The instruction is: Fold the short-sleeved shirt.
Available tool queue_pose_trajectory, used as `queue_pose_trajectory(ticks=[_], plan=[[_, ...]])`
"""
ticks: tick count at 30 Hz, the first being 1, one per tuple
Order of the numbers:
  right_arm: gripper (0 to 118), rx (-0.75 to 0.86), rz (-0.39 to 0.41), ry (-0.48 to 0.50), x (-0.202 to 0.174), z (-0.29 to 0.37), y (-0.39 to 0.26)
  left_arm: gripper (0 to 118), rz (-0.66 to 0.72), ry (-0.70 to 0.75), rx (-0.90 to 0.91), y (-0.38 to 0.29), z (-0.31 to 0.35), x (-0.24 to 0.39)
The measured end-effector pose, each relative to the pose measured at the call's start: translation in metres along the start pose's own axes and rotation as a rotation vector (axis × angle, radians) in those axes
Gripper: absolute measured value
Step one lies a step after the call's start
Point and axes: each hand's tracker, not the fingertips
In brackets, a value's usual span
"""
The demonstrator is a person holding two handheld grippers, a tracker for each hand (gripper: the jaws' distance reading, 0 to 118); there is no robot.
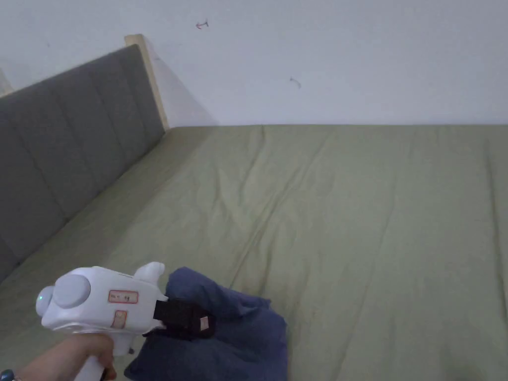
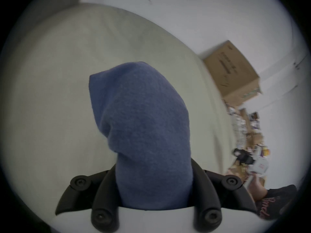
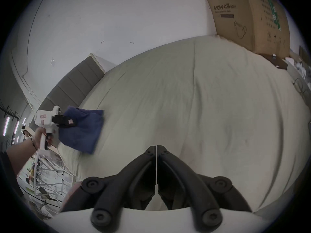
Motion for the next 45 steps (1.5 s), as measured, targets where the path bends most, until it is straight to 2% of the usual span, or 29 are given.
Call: queue_pose_trajectory(ticks=[6, 8, 9, 10, 11, 12, 15, 18, 20, 21, 22, 23, 24, 25, 26, 27, 29, 30, 32, 35, 38, 40, 43, 44, 45], plan=[[0, -0.005, 0.058, -0.067, -0.007, 0.009, 0.005, 25, -0.167, 0.528, -0.038, 0.035, 0.059, -0.066], [0, -0.003, 0.063, -0.077, -0.01, 0.009, 0.009, 28, -0.211, 0.637, -0.057, 0.04, 0.062, -0.078], [0, -0.001, 0.062, -0.082, -0.011, 0.009, 0.011, 41, -0.232, 0.68, -0.046, 0.038, 0.063, -0.075], [0, -0.001, 0.062, -0.085, -0.012, 0.008, 0.012, 78, -0.237, 0.72, -0.021, 0.035, 0.065, -0.071], [0, 0.0, 0.062, -0.088, -0.013, 0.007, 0.014, 107, -0.256, 0.774, 0.018, 0.035, 0.067, -0.071], [0, 0.001, 0.062, -0.09, -0.015, 0.007, 0.016, 118, -0.257, 0.785, 0.054, 0.033, 0.07, -0.071], [0, 0.025, 0.08, -0.09, -0.019, 0.01, 0.019, 115, -0.231, 0.736, 0.203, 0.036, 0.09, -0.075], [0, 0.059, 0.101, -0.098, -0.024, 0.015, 0.021, 115, -0.244, 0.69, 0.328, 0.022, 0.102, -0.044], [0, 0.102, 0.128, -0.102, -0.028, 0.022, 0.021, 115, -0.269, 0.545, 0.401, 0.005, 0.099, -0.01], [0, 0.141, 0.144, -0.1, -0.03, 0.027, 0.021, 114, -0.246, 0.429, 0.399, -0.01, 0.094, 0.014], [0, 0.171, 0.155, -0.091, -0.032, 0.031, 0.021, 112, -0.228, 0.323, 0.377, -0.023, 0.089, 0.036], [0, 0.205, 0.168, -0.084, -0.033, 0.037, 0.021, 104, -0.245, 0.241, 0.4, -0.038, 0.081, 0.062], [0, 0.243, 0.179, -0.086, -0.036, 0.044, 0.021, 86, -0.287, 0.173, 0.419, -0.053, 0.074, 0.091], [0, 0.277, 0.185, -0.087, -0.038, 0.05, 0.021, 42, -0.333, 0.162, 0.43, -0.065, 0.067, 0.115], [0, 0.305, 0.189, -0.087, -0.041, 0.058, 0.022, 11, -0.375, 0.13, 0.428, -0.08, 0.056, 0.143], [0, 0.333, 0.191, -0.081, -0.043, 0.066, 0.025, 1, -0.415, 0.086, 0.479, -0.095, 0.052, 0.167], [0, 0.369, 0.194, -0.074, -0.046, 0.081, 0.029, 1, -0.374, -0.116, 0.586, -0.114, 0.049, 0.2], [0, 0.379, 0.196, -0.077, -0.048, 0.089, 0.032, 0, -0.351, -0.158, 0.643, -0.124, 0.046, 0.223], [0, 0.434, 0.197, -0.074, -0.051, 0.107, 0.036, 0, -0.306, -0.072, 0.782, -0.137, 0.051, 0.254], [0, 0.565, 0.215, -0.086, -0.05, 0.133, 0.043, 1, -0.37, -0.011, 0.991, -0.153, 0.061, 0.296], [0, 0.733, 0.257, -0.137, -0.058, 0.159, 0.046, 1, -0.489, 0.124, 1.064, -0.162, 0.072, 0.332], [0, 0.854, 0.276, -0.183, -0.061, 0.17, 0.043, 1, -0.521, 0.188, 1.099, -0.173, 0.078, 0.343], [0, 0.941, 0.334, -0.249, -0.052, 0.16, 0.03, 1, -0.49, 0.169, 1.119, -0.191, 0.074, 0.343], [0, 0.939, 0.329, -0.314, -0.048, 0.153, 0.023, 1, -0.464, 0.205, 1.119, -0.197, 0.071, 0.341], [0, 0.918, 0.292, -0.358, -0.045, 0.15, 0.018, 1, -0.451, 0.254, 1.122, -0.203, 0.068, 0.34]])
